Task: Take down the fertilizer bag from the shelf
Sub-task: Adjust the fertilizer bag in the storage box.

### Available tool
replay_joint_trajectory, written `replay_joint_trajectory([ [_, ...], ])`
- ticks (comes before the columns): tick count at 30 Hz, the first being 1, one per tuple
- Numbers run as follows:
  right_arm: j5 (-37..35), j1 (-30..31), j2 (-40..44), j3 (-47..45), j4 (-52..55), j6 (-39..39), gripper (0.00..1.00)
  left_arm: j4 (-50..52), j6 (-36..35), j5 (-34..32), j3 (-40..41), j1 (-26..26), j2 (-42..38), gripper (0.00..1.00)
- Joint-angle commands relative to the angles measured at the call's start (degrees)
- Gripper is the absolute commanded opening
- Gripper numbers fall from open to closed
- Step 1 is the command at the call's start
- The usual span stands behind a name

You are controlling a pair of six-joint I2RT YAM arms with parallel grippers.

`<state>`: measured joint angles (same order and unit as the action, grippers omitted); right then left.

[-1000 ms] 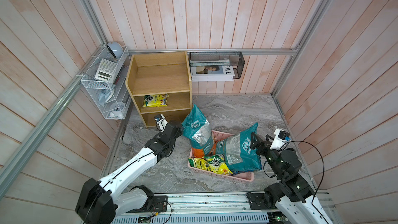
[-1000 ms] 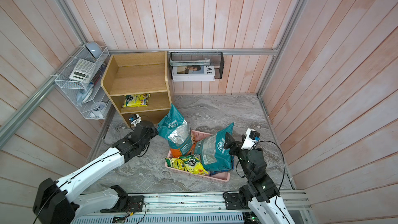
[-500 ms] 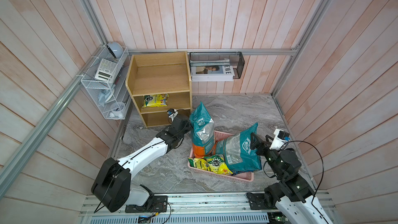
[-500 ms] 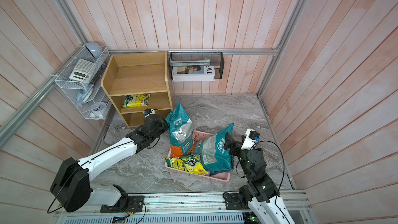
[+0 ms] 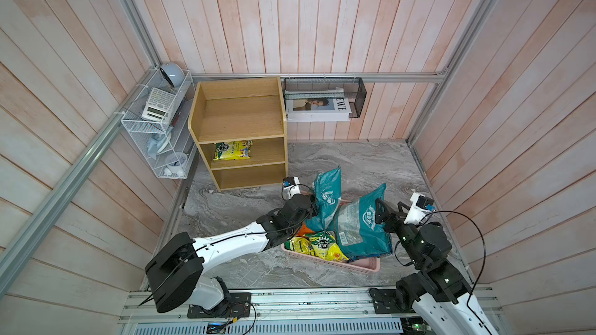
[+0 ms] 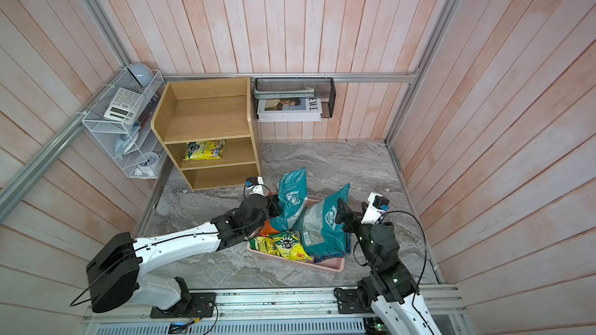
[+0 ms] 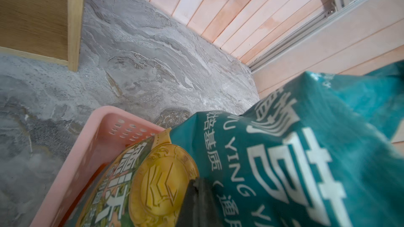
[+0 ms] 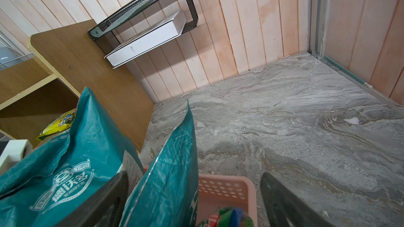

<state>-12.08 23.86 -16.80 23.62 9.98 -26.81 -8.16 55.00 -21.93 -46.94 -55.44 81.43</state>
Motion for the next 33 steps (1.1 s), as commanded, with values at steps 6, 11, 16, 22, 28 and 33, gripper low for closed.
replay_joint_trajectory([
  [6, 0.4, -0.1, 0.6, 0.1, 0.9, 0.0, 0.98, 3.9, 3.8, -4.2, 4.6, -7.0, -3.9, 0.00],
  [11, 0.3, -0.1, 0.6, 0.1, 0.9, 0.1, 0.98, 8.7, 0.7, -4.6, 1.3, -7.6, -7.7, 0.38],
  [16, 0.3, -0.1, 0.3, 0.2, 0.5, 0.2, 0.98, 16.8, -3.3, -12.5, -1.7, -7.6, -16.2, 0.94],
  [22, 0.8, -0.1, 0.0, 0.5, 0.2, 0.2, 0.98, 25.2, -2.8, -13.6, -2.0, -0.2, -24.9, 0.92],
  [28, 0.9, -0.1, 0.4, 0.3, 0.4, 0.2, 0.98, 25.2, -0.7, 0.9, 1.9, 20.1, -26.6, 0.78],
  [33, 0.9, -0.1, 0.7, 0.1, 0.4, 0.1, 0.98, 19.1, -0.5, 9.6, 3.9, 32.3, -26.5, 0.67],
])
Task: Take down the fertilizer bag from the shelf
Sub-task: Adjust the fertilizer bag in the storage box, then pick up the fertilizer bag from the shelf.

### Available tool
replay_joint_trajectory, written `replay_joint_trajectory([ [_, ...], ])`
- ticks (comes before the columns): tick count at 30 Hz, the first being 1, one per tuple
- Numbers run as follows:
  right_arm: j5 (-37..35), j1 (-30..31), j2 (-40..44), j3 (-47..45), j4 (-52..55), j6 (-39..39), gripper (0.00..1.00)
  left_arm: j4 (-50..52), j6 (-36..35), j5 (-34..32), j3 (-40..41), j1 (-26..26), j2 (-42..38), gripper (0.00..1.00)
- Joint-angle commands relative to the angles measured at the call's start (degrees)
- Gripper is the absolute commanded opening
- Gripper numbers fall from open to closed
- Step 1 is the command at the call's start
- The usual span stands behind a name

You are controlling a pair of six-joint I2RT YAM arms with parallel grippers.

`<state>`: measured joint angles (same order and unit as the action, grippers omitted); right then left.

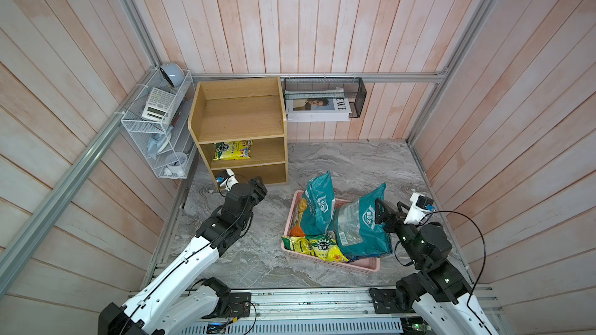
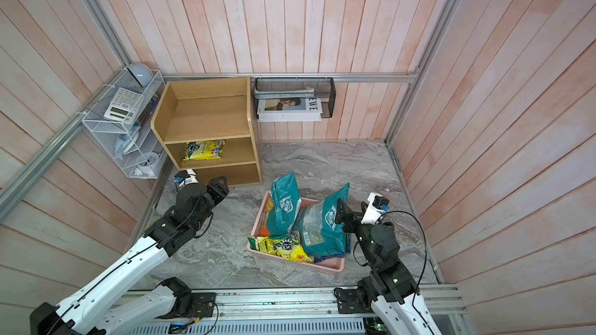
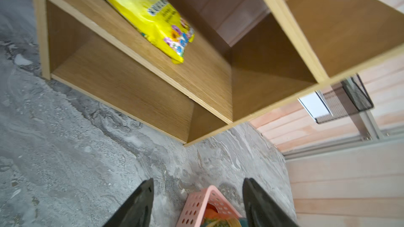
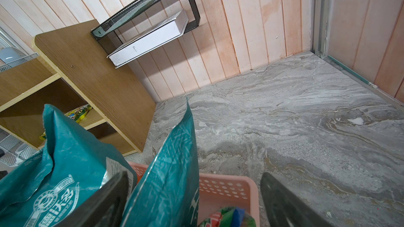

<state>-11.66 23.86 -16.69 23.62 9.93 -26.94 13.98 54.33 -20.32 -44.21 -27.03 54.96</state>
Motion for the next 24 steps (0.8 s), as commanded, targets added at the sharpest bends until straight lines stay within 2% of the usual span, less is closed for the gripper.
replay_joint_trajectory([
  [1, 0.6, -0.1, 0.6, 0.1, 0.4, 0.2, 0.98, -4.8, 0.7, 10.7, 1.5, 6.5, 0.4, 0.67],
  [5, 0.8, -0.1, 0.8, 0.0, 0.2, 0.2, 0.98, -11.4, 2.9, 19.4, 1.0, 14.5, 5.4, 0.64],
  [8, 1.2, -0.1, 1.0, -0.2, -0.1, 0.2, 0.98, -13.1, 2.8, 21.9, -1.7, 16.6, 10.9, 0.64],
  [14, 1.9, 0.0, 1.0, -0.5, -0.9, 0.2, 0.98, -16.3, 3.1, 23.9, -6.4, 17.6, 19.4, 0.64],
  [24, 2.9, -0.1, 0.4, -1.0, -3.0, 0.3, 0.98, -15.4, 2.7, 22.9, -10.7, 18.5, 21.8, 0.60],
])
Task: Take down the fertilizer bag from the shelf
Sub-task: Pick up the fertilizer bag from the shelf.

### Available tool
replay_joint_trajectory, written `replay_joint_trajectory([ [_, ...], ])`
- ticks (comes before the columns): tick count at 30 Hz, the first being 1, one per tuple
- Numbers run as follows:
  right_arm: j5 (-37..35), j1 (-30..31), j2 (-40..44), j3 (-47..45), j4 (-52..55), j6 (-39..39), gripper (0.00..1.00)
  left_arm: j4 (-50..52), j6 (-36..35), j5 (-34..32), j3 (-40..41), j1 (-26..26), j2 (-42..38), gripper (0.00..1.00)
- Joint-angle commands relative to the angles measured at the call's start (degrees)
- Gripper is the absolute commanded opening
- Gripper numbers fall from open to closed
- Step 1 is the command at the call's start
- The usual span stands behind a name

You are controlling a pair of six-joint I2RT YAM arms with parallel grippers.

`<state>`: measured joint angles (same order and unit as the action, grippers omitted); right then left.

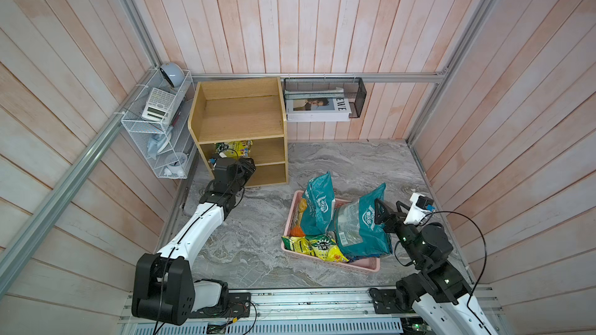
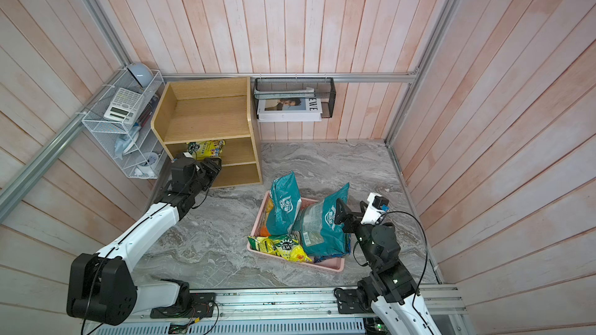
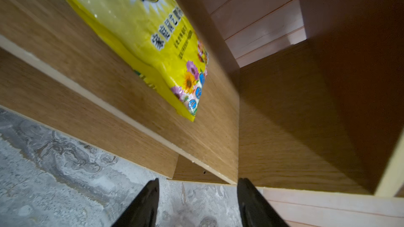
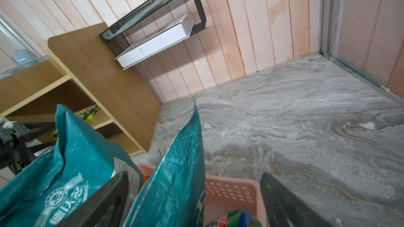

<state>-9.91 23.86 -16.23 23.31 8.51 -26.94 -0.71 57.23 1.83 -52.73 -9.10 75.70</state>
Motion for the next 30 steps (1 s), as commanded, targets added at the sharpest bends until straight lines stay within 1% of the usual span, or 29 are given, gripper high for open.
replay_joint_trajectory([
  [1, 1.3, -0.1, -0.3, -0.7, -1.7, 0.3, 0.98, -0.6, -0.1, 0.9, -2.7, 0.8, 1.6, 0.60],
  [4, 1.3, -0.1, -0.6, -0.7, -1.8, 0.4, 0.98, -1.5, 0.6, 2.0, -3.7, 1.3, 3.9, 0.60],
  [7, 1.4, -0.1, -0.6, -0.7, -1.8, 0.4, 0.98, -3.9, 2.1, 3.7, -4.0, 2.0, 6.3, 0.60],
  [13, 1.3, -0.1, -0.5, -0.9, -2.0, 0.4, 0.98, -8.3, 4.4, 5.0, -5.0, 2.1, 10.1, 0.59],
  [18, 1.4, -0.1, -0.9, -0.9, -2.2, 0.4, 0.98, -9.6, 4.6, 4.1, -6.1, 2.2, 11.5, 0.58],
  [26, 1.6, -0.1, -1.1, -1.1, -2.8, 0.5, 0.98, -8.5, 4.8, 3.1, -7.4, 2.4, 14.3, 0.55],
  [30, 1.6, -0.1, -1.2, -1.1, -2.9, 0.5, 0.98, -7.0, 4.6, 0.4, -7.6, 2.8, 15.8, 0.56],
])
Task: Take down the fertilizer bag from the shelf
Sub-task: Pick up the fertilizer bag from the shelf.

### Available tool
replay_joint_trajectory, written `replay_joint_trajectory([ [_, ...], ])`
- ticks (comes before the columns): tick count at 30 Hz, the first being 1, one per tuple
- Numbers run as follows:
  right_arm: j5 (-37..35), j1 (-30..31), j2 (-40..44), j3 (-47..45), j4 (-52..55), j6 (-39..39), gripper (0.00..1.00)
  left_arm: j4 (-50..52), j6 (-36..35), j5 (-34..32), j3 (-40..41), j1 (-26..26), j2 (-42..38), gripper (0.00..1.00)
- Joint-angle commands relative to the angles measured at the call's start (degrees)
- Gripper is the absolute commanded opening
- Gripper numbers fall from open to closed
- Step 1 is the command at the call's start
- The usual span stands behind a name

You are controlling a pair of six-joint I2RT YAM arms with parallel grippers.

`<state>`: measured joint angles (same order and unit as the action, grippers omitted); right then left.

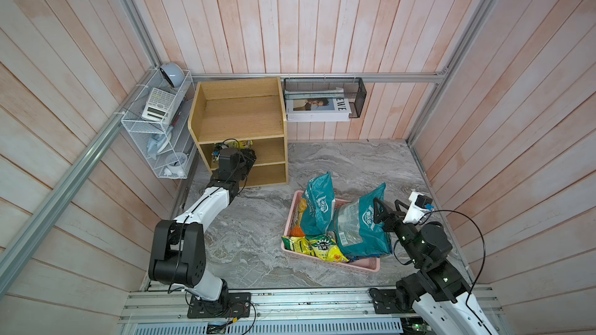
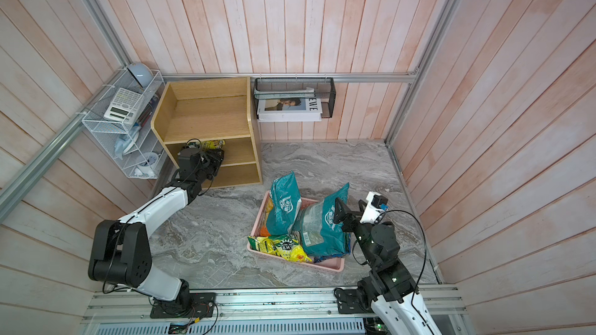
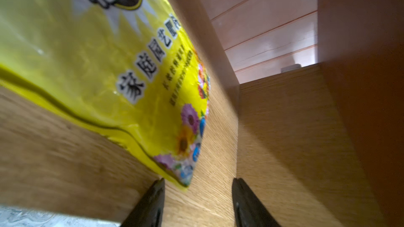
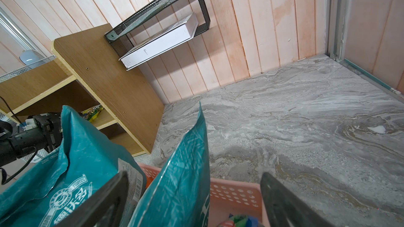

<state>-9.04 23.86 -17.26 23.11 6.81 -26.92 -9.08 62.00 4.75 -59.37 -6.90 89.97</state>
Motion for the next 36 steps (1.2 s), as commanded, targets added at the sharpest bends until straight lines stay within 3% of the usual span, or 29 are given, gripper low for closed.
replay_joint_trajectory([
  [1, 0.8, -0.1, -0.2, -1.0, -1.2, 0.5, 0.98, 1.4, 0.0, -2.6, -1.1, 0.8, 2.2, 0.56],
  [5, 0.6, -0.1, -0.2, -0.9, -1.4, 0.5, 0.98, -0.4, 1.2, -1.1, -0.8, 1.4, 4.2, 0.51],
  [11, 0.7, -0.1, -0.9, -0.8, -1.9, 0.6, 0.98, -0.1, 0.8, -1.4, -1.3, 1.6, 4.6, 0.01],
  [18, 0.7, -0.1, -1.5, -0.7, -2.5, 0.8, 0.98, 0.9, 0.8, -1.8, 0.5, 1.6, 0.1, 0.00],
  [23, 0.4, 0.0, -1.8, -0.7, -2.8, 0.9, 0.98, 4.7, 0.7, -3.0, 3.1, 0.4, -9.5, 0.00],
  [31, -0.3, -0.1, -4.3, 0.0, -3.1, 1.0, 0.98, 23.4, -4.7, -18.5, 5.2, -11.1, -33.8, 0.00],
  [36, -3.6, -0.1, -4.4, 1.4, -0.1, 1.7, 0.98, 34.2, -6.0, -22.4, 2.6, -18.6, -44.3, 0.00],
])
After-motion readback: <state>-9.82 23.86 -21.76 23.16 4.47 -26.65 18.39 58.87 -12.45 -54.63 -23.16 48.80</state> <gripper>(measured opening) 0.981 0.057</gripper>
